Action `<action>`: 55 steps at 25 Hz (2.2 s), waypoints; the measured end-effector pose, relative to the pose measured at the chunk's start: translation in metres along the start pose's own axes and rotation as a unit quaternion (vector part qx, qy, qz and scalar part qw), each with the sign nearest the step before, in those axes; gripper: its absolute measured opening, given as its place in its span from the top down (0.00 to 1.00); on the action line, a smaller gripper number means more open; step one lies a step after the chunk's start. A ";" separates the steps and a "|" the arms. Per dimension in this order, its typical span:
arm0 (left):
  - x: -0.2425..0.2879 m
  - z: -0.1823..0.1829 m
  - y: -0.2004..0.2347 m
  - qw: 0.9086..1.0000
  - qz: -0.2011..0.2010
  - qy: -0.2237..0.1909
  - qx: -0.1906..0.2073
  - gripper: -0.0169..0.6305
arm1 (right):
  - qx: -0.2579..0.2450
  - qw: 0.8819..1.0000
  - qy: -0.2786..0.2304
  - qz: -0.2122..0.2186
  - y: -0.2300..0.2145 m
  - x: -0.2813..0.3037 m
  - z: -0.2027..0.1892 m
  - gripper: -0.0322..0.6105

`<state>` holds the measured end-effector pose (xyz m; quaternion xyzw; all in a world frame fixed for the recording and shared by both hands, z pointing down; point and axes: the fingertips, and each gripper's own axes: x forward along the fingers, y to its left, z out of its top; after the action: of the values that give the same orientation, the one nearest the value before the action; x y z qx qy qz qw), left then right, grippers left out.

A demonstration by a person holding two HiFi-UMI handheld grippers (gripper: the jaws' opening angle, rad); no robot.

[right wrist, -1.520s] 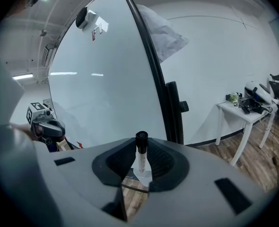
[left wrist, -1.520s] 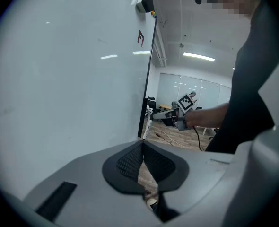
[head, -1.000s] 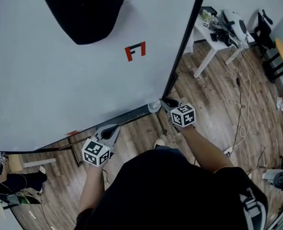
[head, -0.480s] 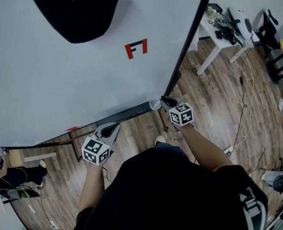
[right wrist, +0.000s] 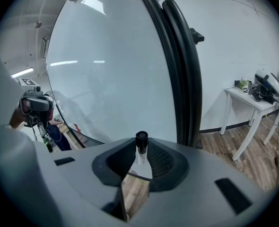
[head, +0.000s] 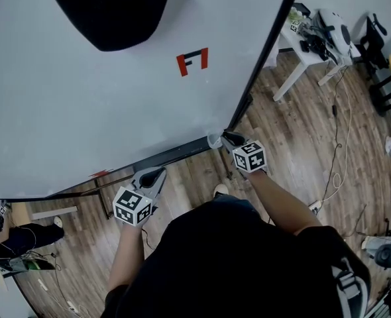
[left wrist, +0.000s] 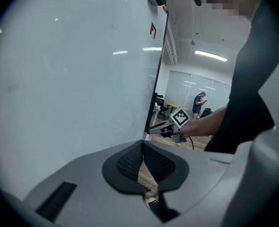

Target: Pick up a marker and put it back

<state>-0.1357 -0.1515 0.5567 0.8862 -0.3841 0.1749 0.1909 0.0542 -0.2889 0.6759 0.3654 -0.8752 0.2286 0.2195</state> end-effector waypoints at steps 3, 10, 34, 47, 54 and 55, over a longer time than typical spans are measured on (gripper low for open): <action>-0.001 -0.002 0.001 1.000 -0.001 0.001 0.000 0.95 | -0.002 1.000 0.003 -0.005 -0.003 0.002 0.000 0.84; -0.003 -0.001 0.001 1.000 -0.006 -0.001 0.000 0.95 | -0.003 1.000 0.017 -0.020 -0.010 0.001 -0.003 0.83; -0.031 -0.002 -0.010 0.999 -0.039 -0.017 0.029 0.95 | 0.022 0.997 0.001 -0.078 -0.003 -0.055 -0.006 0.78; -0.043 -0.002 -0.024 0.997 -0.062 -0.025 0.048 0.95 | 0.021 0.995 -0.020 -0.093 0.022 -0.096 -0.005 0.79; -0.044 -0.005 -0.035 0.995 -0.076 -0.022 0.054 0.95 | 0.020 0.994 -0.034 -0.102 0.031 -0.115 -0.005 0.79; -0.044 -0.005 -0.036 0.995 -0.078 -0.022 0.055 0.95 | 0.020 0.994 -0.036 -0.103 0.032 -0.118 -0.005 0.79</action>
<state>-0.1379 -0.0990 0.5334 0.9262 -0.3081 0.1607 0.1465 0.1069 -0.2023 0.6077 0.4658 -0.8355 0.2095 0.2028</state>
